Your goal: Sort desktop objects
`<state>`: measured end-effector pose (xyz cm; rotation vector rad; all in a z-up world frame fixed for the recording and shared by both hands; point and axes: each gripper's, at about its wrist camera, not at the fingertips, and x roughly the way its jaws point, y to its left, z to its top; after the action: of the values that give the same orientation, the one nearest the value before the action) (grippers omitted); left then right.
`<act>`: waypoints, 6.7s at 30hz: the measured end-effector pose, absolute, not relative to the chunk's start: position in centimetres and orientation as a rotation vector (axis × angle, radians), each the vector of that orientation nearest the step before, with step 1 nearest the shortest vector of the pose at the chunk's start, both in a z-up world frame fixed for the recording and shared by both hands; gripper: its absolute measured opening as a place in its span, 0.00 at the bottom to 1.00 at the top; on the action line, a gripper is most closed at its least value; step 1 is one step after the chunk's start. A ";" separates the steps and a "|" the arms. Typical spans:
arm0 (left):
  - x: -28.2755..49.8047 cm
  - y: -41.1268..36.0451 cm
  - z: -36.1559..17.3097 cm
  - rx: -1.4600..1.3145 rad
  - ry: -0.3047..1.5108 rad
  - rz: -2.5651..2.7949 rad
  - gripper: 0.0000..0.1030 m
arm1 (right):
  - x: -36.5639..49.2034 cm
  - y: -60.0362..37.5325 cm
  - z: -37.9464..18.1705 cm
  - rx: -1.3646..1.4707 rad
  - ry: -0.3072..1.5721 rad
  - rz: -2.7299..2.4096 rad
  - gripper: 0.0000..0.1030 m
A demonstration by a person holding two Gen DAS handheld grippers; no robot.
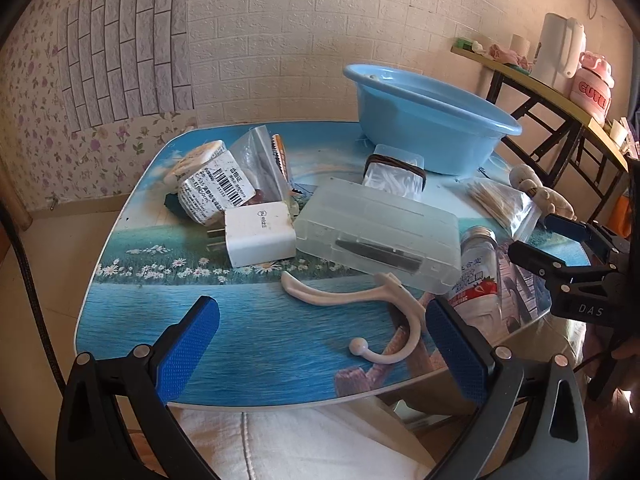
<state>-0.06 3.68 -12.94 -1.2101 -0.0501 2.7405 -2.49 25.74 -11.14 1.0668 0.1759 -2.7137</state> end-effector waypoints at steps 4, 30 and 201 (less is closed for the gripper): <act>-0.2 4.6 -13.3 -1.233 -0.068 2.695 1.00 | -3.2 26.9 -11.4 1.098 0.085 -2.714 0.90; -1.0 5.4 -13.9 -1.259 -0.075 2.617 0.29 | -6.2 28.0 -12.2 1.167 0.006 -2.607 0.12; -6.2 -0.2 -14.0 -1.320 -0.154 2.827 0.86 | -7.9 35.6 -11.5 1.285 -0.147 -2.673 0.70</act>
<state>-6.22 -0.18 -14.01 -1.3200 -0.1537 2.8271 -7.91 35.58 -11.52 1.2845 -0.1468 -2.6727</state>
